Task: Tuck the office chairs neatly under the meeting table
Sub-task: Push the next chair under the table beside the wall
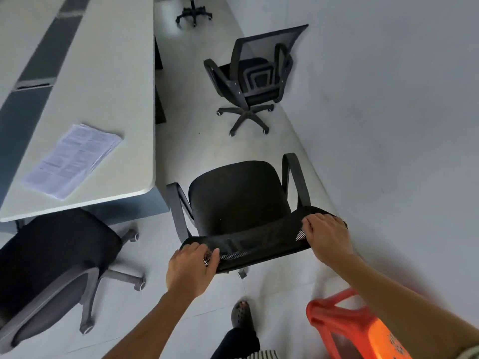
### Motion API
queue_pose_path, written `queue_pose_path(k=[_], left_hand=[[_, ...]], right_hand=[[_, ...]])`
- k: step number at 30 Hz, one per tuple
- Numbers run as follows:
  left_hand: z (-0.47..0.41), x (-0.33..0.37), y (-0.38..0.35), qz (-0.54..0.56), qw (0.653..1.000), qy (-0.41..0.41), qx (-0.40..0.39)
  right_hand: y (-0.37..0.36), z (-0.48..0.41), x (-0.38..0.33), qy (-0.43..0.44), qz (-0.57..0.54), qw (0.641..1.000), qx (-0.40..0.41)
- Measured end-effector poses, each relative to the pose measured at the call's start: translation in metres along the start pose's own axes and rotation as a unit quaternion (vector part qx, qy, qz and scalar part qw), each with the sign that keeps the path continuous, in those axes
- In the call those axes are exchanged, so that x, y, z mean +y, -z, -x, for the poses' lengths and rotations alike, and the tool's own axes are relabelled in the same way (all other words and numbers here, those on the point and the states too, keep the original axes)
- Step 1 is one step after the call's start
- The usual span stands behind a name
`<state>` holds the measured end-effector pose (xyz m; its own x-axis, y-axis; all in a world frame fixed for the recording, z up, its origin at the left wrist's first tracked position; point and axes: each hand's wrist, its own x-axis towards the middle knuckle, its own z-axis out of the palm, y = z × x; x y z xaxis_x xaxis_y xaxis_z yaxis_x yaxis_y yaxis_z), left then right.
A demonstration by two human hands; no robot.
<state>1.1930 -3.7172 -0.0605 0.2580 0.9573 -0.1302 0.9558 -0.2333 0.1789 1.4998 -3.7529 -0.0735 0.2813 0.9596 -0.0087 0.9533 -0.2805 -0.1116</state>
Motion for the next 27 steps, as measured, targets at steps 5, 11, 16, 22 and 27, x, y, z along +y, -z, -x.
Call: queue_pose_path(k=[5, 11, 16, 22, 27], left_hand=[[-0.066, -0.002, 0.011, 0.011, 1.0, -0.005, -0.01], [-0.118, 0.03, 0.009, 0.043, 0.999, 0.024, 0.013], [-0.179, 0.066, 0.003, 0.035, 0.997, 0.047, 0.057], [-0.261, 0.122, -0.001, 0.069, 0.987, 0.127, 0.071], [-0.31, 0.148, 0.002, 0.087, 0.978, 0.175, 0.07]], right_hand=[[0.005, -0.063, -0.016, -0.055, -0.03, 0.998, 0.021], [0.0, -0.142, 0.012, -0.002, -0.025, 0.998, 0.064], [-0.001, -0.236, 0.04, 0.049, -0.031, 0.995, 0.085], [0.007, -0.376, 0.069, 0.146, -0.032, 0.985, 0.089], [0.011, -0.469, 0.068, 0.213, -0.004, 0.975, 0.059]])
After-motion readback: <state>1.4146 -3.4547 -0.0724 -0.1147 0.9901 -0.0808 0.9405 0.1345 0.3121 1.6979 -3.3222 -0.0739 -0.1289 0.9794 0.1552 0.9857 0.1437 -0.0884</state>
